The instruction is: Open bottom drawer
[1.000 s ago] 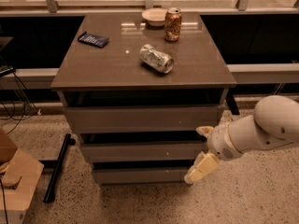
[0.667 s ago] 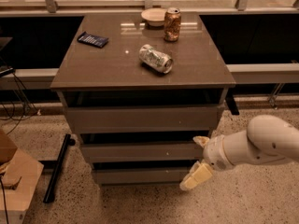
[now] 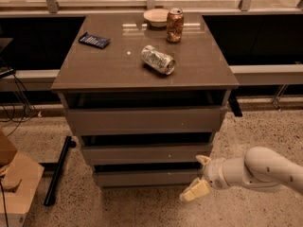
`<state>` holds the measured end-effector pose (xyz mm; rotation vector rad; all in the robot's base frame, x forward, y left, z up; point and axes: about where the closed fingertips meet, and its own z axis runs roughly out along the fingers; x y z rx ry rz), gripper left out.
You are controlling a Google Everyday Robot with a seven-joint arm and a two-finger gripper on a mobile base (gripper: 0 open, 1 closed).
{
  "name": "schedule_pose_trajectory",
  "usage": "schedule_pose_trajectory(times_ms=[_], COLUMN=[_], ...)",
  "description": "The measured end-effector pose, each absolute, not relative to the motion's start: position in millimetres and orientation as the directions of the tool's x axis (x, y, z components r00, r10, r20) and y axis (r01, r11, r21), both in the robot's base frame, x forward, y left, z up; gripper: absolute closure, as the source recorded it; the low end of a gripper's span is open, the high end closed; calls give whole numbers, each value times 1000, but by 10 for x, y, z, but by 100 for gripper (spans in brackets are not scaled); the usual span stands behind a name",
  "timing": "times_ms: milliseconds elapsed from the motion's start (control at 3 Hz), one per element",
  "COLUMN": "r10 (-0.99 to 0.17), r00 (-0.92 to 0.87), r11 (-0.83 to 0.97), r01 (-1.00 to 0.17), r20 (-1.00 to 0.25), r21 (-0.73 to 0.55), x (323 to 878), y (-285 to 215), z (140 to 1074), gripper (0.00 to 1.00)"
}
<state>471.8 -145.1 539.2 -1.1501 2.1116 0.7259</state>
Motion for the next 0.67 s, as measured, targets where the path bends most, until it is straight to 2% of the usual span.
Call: schedule_pose_trajectory(times_ms=[333, 667], r10=[-474, -470], r00=[-525, -532], r11=[506, 506], r01=[-819, -816], r20=[-707, -705], r21=[269, 278], x=[4782, 4769], y=[-1584, -1581], z=[4900, 4841], gripper=[0, 0])
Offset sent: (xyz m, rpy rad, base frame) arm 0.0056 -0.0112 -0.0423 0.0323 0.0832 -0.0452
